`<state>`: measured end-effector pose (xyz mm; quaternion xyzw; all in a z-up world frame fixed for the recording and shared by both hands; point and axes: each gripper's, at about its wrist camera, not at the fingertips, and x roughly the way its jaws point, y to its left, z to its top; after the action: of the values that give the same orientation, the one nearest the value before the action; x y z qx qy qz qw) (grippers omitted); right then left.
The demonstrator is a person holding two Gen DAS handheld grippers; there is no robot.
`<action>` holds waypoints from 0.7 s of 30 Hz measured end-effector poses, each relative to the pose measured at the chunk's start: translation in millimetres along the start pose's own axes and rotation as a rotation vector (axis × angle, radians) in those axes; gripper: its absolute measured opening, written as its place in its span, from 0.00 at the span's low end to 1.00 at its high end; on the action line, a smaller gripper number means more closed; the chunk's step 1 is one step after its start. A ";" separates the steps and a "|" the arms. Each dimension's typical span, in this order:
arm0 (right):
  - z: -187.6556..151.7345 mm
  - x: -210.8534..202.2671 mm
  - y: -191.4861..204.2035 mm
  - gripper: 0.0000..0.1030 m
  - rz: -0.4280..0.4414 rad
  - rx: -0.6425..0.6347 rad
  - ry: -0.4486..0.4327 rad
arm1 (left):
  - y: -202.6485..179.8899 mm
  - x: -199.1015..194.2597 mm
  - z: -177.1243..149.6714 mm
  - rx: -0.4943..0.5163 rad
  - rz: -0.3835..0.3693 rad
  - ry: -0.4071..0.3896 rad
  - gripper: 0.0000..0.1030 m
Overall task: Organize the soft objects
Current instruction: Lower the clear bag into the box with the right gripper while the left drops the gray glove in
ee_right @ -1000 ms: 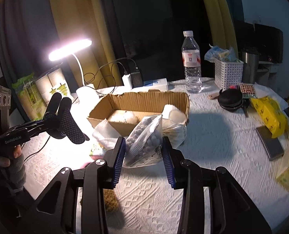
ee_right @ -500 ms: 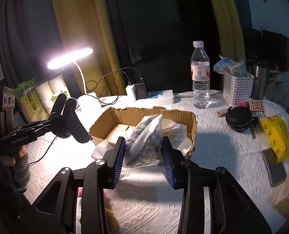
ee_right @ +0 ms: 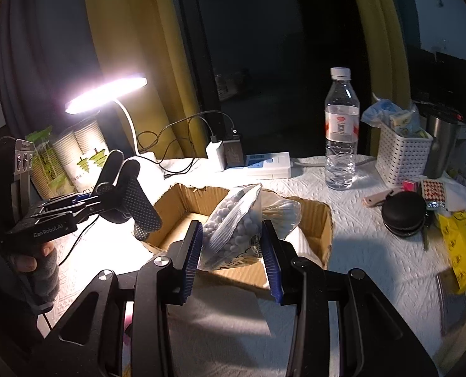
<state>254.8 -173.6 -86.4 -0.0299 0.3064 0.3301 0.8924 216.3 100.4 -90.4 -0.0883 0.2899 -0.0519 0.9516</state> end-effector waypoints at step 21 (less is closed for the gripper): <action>6.3 79.8 -7.1 0.43 0.004 -0.006 0.137 | 1.4 47.0 0.3 0.012 0.019 0.071 0.65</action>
<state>309.8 -132.0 -127.5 -0.0545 0.3656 0.3301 0.8685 255.4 94.7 -115.9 -0.0781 0.3240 -0.0477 0.9416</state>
